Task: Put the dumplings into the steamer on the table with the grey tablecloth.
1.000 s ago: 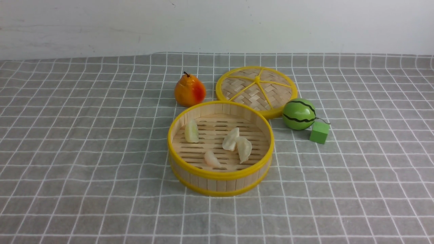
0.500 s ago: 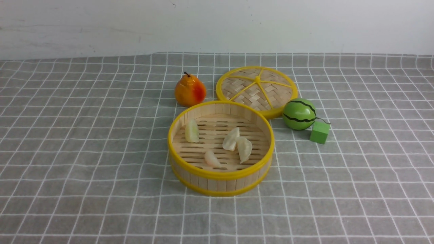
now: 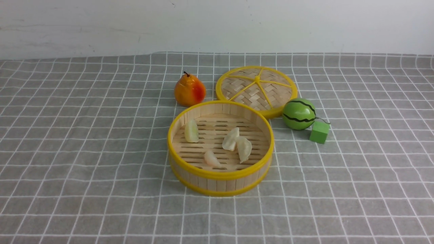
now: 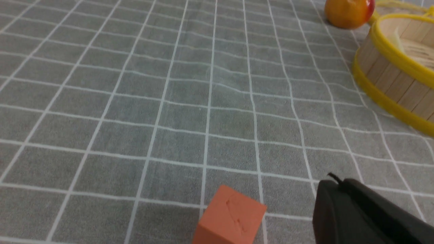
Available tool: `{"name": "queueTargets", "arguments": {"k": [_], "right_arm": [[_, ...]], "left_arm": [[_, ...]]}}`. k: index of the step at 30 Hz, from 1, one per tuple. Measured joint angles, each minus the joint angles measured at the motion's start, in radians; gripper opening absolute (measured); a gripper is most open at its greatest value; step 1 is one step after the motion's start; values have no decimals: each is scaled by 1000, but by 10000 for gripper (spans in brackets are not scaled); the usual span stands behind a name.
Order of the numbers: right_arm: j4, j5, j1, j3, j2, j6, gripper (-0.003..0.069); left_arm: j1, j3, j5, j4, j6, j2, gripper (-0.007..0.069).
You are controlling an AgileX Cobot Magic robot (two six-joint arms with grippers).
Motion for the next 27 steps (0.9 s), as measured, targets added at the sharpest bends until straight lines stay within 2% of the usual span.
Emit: {"name": "queueTargets", "arguments": {"k": [27], "right_arm": [[0, 0, 0, 0, 0, 0, 87]], "left_arm": [[0, 0, 2, -2, 0, 0, -14]]}}
